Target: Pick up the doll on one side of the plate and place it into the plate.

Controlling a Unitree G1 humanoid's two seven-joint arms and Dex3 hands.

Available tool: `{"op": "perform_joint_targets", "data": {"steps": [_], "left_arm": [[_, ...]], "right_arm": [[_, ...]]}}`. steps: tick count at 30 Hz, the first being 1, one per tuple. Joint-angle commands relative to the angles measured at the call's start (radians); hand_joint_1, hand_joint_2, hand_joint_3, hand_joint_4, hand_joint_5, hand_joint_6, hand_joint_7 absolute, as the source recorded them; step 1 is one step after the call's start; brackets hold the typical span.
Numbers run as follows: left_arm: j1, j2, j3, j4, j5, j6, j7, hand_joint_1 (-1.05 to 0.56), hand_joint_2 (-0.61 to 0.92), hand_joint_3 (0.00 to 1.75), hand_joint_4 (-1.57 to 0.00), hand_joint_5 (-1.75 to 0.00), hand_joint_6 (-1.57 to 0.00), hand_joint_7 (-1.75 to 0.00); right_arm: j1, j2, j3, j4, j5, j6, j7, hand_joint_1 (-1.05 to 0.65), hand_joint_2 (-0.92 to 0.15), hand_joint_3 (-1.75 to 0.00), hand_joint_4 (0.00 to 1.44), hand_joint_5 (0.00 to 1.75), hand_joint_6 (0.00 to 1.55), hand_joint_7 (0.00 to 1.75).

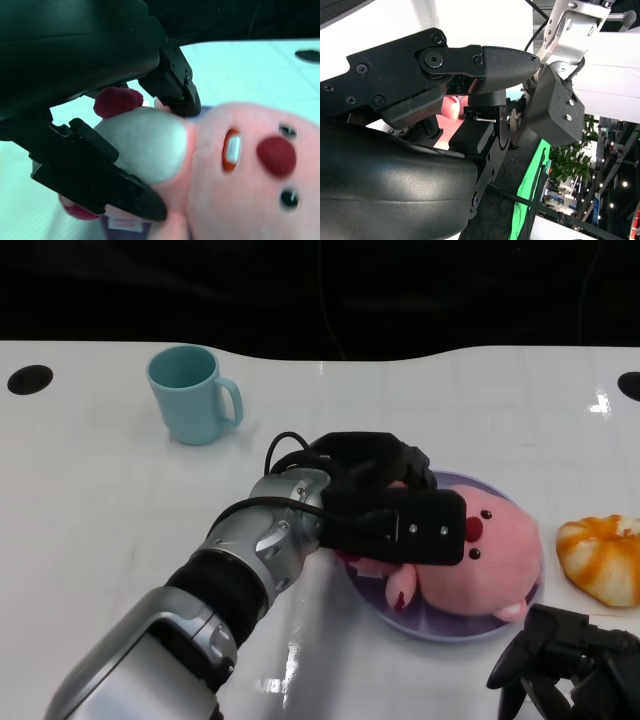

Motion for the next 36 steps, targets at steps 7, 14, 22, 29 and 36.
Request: {"op": "perform_joint_targets", "data": {"steps": [7,14,22,29,36], "left_arm": [[-0.012,0.057,-0.05,-0.083,0.044,0.001,-0.073,-1.04,0.92,0.56,-0.01,-0.03,-0.04,0.0],[0.028,0.096,-0.02,-0.18,0.021,-0.023,-0.059,-1.05,0.92,0.59,0.0,0.0,0.0,0.0],[0.114,0.184,0.036,-0.407,-0.027,-0.017,-0.116,-1.05,0.92,0.59,0.0,0.0,0.0,0.0],[0.248,0.266,0.134,-0.622,-0.143,-0.06,-0.169,-1.02,0.92,0.53,-0.06,-0.04,-0.05,-0.03],[0.402,0.317,0.26,-0.766,-0.342,-0.135,-0.218,-0.89,0.92,0.41,-0.2,-0.15,-0.21,-0.1]], "right_arm": [[-0.004,-0.018,-0.014,0.003,0.01,-0.011,0.004,-0.77,-0.92,-0.45,0.83,1.54,0.81,1.22],[0.003,-0.024,-0.016,-0.008,0.02,0.006,0.005,-0.75,-0.92,-0.45,0.83,1.55,0.8,1.22],[0.004,-0.028,-0.02,-0.011,0.018,0.008,0.001,-0.74,-0.92,-0.45,0.82,1.55,0.8,1.23],[0.003,-0.031,-0.021,-0.011,0.03,0.012,0.007,-0.73,-0.92,-0.47,0.82,1.56,0.79,1.23],[0.006,-0.032,-0.021,-0.014,0.027,0.015,0.005,-0.73,-0.91,-0.49,0.82,1.56,0.79,1.23]]}}
